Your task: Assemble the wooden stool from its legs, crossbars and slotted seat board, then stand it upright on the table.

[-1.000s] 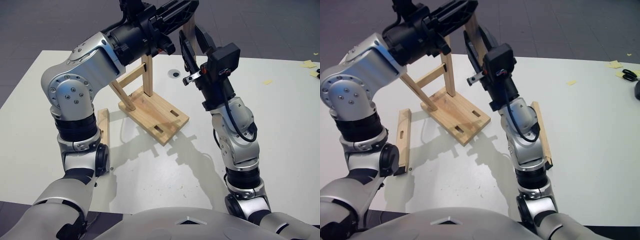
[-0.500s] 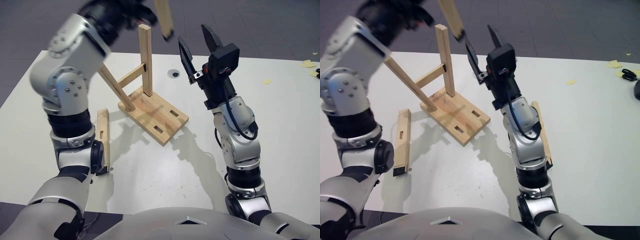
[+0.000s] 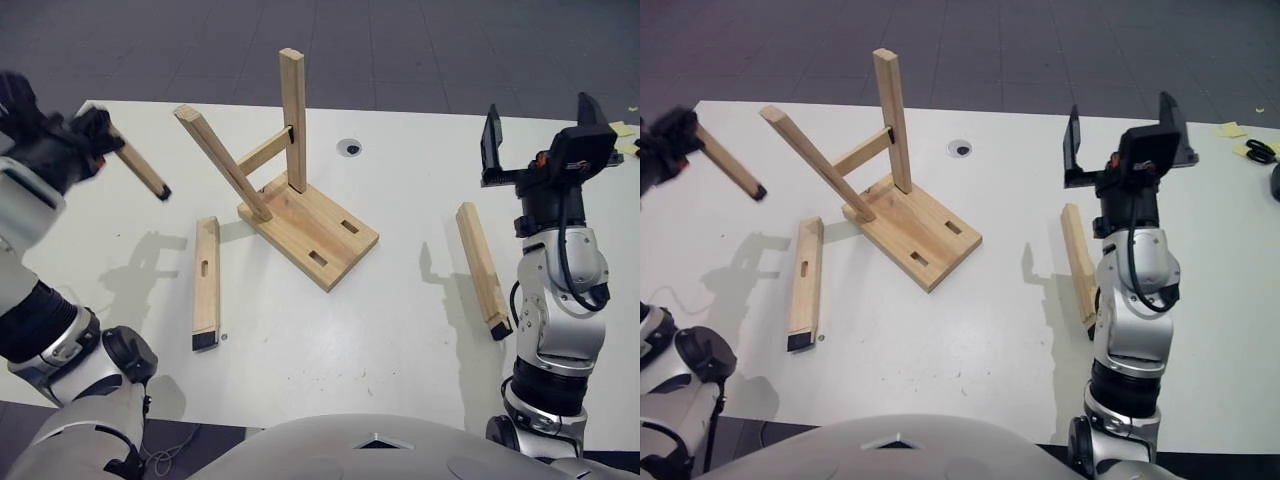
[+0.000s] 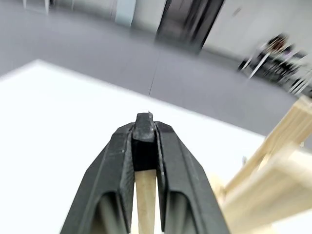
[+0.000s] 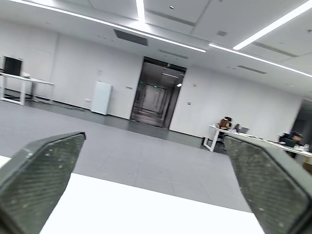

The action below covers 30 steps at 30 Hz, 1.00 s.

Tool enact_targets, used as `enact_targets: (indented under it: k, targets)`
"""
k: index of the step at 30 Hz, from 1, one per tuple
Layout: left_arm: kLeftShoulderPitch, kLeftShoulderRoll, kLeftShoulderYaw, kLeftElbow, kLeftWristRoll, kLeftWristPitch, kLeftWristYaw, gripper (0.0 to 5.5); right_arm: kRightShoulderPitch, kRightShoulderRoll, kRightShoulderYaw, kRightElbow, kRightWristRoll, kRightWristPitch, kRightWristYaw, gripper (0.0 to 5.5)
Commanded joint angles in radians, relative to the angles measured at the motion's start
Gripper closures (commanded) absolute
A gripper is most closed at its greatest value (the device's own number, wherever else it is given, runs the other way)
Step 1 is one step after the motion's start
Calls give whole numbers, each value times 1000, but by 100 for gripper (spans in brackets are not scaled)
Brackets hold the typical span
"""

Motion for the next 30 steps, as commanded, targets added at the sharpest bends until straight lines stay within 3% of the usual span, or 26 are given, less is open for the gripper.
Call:
enact_targets:
  k: [1, 10, 15, 24, 30]
  targets:
    - [39, -42, 3, -62, -21, 131, 14, 507, 27, 10, 9, -25, -4, 20, -16, 10]
    - [245, -31, -125, -199, -61, 134, 22, 507, 42, 16, 16, -24, -5, 17, -37, 10]
    - [279, -105, -156, -224, 3, 127, 41, 507, 43, 18, 16, -31, -3, 26, -43, 10]
    - [206, -43, -434, 24, 257, -385, -99, 507, 28, 40, 72, -16, -10, 22, -50, 10]
    - [108, -19, -494, 233, 375, -643, -179, 507, 6, 38, 89, 3, -4, 18, -44, 10]
